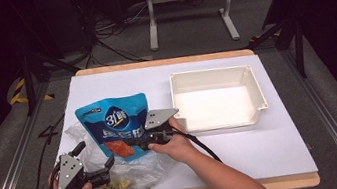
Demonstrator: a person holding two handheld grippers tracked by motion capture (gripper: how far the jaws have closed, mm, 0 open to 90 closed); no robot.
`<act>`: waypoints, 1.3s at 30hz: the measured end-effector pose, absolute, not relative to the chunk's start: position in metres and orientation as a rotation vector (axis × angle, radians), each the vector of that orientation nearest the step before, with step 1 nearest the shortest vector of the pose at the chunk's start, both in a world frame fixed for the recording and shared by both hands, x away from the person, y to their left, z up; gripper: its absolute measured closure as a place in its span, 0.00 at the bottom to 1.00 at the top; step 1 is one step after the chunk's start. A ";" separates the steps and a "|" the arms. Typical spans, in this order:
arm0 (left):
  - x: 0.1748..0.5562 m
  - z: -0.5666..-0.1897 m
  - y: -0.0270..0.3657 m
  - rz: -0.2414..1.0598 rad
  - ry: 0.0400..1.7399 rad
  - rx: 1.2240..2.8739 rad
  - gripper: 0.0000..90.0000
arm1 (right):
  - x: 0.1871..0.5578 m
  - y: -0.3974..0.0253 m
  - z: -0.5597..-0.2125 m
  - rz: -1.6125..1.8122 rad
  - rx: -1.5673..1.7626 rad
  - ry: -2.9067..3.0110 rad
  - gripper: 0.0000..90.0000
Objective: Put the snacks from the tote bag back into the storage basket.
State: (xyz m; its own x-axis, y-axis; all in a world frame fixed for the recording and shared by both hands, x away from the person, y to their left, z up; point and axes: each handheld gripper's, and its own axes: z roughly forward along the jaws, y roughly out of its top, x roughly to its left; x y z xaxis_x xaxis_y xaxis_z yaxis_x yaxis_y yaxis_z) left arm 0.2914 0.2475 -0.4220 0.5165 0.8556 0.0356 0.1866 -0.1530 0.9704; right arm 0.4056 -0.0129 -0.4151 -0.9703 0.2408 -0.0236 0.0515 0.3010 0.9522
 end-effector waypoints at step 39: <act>0.291 -0.421 0.248 0.761 0.898 1.644 0.03 | 0.396 -0.027 -0.320 1.784 0.182 2.324 0.59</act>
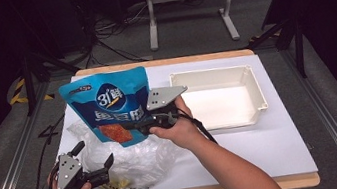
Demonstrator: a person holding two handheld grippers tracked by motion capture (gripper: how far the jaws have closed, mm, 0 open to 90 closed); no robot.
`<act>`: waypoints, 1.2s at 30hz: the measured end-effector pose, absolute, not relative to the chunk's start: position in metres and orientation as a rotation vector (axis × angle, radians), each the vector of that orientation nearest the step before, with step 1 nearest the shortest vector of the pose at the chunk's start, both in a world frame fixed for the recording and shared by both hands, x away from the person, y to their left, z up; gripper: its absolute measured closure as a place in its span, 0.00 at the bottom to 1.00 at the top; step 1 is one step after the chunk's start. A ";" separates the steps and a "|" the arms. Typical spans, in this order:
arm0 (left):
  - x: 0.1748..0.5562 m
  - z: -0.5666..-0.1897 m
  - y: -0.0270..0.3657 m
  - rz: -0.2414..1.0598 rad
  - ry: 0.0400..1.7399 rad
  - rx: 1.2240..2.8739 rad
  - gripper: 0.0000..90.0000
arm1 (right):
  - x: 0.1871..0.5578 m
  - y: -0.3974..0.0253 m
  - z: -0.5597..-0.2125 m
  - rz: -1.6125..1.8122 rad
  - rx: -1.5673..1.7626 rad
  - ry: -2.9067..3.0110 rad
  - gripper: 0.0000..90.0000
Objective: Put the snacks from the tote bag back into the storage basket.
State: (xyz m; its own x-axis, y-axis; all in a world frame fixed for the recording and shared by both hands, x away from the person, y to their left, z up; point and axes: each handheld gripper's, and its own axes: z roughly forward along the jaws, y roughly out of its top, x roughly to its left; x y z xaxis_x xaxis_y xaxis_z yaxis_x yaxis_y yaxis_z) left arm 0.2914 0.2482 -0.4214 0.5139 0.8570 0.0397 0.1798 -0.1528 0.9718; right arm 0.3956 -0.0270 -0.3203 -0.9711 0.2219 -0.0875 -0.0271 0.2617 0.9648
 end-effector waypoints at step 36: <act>0.292 -0.423 0.246 0.761 0.899 1.655 0.03 | 0.419 -0.142 -0.284 1.694 0.345 2.213 0.58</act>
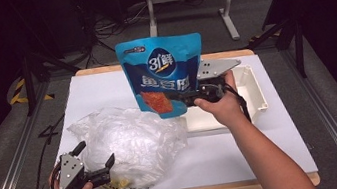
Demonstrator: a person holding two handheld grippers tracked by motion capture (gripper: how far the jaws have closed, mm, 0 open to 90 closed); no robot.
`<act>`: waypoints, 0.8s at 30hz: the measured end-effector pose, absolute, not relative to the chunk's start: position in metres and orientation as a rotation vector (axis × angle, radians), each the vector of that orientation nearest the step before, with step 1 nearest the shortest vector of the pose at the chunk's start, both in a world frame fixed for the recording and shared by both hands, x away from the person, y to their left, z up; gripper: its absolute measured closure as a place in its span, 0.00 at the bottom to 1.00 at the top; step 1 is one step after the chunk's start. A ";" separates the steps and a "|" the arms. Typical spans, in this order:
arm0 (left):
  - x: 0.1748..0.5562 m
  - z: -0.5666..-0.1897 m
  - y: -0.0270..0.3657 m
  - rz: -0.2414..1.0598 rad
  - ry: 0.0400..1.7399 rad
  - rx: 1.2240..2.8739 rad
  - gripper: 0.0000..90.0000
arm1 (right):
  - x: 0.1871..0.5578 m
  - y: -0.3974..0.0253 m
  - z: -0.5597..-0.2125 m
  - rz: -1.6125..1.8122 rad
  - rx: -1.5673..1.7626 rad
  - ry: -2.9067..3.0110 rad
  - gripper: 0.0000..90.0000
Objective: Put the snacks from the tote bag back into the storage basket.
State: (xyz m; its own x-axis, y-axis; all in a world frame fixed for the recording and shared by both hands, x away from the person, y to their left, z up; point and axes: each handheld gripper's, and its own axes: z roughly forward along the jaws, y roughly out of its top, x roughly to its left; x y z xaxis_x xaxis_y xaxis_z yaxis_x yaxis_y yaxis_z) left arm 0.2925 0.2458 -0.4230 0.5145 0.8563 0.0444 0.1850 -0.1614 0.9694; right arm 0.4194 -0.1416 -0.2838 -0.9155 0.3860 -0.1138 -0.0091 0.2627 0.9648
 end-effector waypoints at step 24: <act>0.293 -0.424 0.246 0.755 0.909 1.655 0.03 | 0.450 -0.217 -0.275 1.615 0.515 2.120 0.58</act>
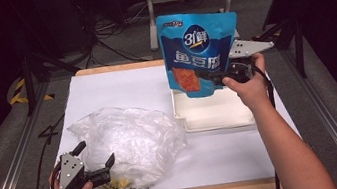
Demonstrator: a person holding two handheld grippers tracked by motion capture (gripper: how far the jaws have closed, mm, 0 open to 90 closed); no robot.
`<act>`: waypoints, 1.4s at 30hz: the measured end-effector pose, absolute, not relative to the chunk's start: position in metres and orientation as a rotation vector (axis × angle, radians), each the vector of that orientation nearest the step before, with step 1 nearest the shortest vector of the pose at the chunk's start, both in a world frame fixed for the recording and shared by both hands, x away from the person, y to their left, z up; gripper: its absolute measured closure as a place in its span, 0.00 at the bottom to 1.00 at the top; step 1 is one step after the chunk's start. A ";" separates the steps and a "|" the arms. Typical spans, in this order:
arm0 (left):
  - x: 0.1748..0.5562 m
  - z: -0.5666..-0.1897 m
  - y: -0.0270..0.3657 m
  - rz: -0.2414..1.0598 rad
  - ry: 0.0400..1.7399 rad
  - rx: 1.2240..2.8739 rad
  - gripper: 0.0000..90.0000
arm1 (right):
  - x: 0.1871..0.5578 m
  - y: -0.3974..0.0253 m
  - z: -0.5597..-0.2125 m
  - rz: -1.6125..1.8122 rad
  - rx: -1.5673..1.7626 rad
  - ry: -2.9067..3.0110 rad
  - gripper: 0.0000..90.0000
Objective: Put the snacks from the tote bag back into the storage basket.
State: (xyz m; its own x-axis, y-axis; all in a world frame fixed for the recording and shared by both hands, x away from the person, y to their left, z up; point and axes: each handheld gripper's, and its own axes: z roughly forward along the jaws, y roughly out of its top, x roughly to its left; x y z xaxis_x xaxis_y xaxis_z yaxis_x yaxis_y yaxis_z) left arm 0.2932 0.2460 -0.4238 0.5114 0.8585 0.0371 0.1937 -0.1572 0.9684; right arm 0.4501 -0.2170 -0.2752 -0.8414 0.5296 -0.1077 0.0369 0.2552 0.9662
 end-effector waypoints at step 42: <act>0.294 -0.425 0.247 0.757 0.915 1.648 0.03 | 0.497 -0.247 -0.339 1.517 0.649 2.113 0.58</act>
State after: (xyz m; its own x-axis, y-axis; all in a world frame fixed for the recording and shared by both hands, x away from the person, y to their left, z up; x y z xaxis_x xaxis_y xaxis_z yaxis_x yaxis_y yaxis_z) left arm 0.2938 0.2471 -0.4247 0.5064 0.8617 0.0328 0.1940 -0.1509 0.9693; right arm 0.4974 -0.2475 -0.3391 -0.7846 0.6133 -0.0909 0.1100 0.2820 0.9531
